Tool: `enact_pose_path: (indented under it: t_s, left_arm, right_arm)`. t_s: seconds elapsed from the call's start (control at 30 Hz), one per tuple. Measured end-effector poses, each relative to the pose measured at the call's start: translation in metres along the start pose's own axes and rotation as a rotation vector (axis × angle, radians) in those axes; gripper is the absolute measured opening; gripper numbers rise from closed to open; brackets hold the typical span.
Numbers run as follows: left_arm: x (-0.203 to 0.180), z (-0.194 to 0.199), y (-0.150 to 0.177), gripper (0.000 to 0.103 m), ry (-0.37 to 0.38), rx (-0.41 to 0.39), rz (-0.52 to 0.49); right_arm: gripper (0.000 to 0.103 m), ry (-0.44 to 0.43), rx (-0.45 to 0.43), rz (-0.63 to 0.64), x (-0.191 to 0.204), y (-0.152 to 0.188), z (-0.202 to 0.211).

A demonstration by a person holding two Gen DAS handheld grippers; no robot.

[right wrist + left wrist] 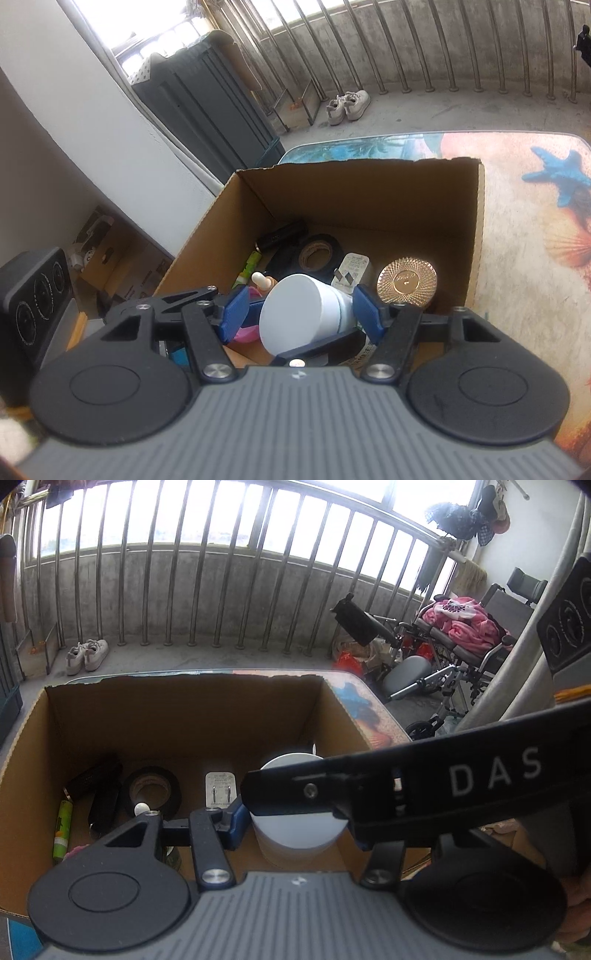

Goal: Organize rigid objects
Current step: 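Lift the white jar over the box and lower it inside, then open the right tool and withdraw it from the box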

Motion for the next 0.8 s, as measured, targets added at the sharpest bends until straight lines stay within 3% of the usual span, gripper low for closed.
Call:
enact_pose_path:
  t_s: [0.33,0.63,0.8]
  left_arm:
    - [0.007,-0.017,0.010,0.055,-0.010,0.098,0.025]
    - [0.009,-0.019,0.013,0.055,-0.013,0.121,0.025]
    - [0.001,-0.016,0.009,0.064,-0.004,0.118,0.025]
  right_arm:
    - [0.062,-0.008,0.072,-0.016,-0.005,0.010,-0.031]
    - [0.063,-0.013,0.092,-0.025,-0.012,0.013,-0.041]
    - [0.065,-0.007,0.083,-0.018,-0.012,0.011,-0.040]
Point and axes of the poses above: each gripper's, at about its wrist camera, not at the fingertips, and z roughly against the way its jaws point, x to its left, y to its underside, the point moved 7 cm from there along -z, roughly the way its jaws point
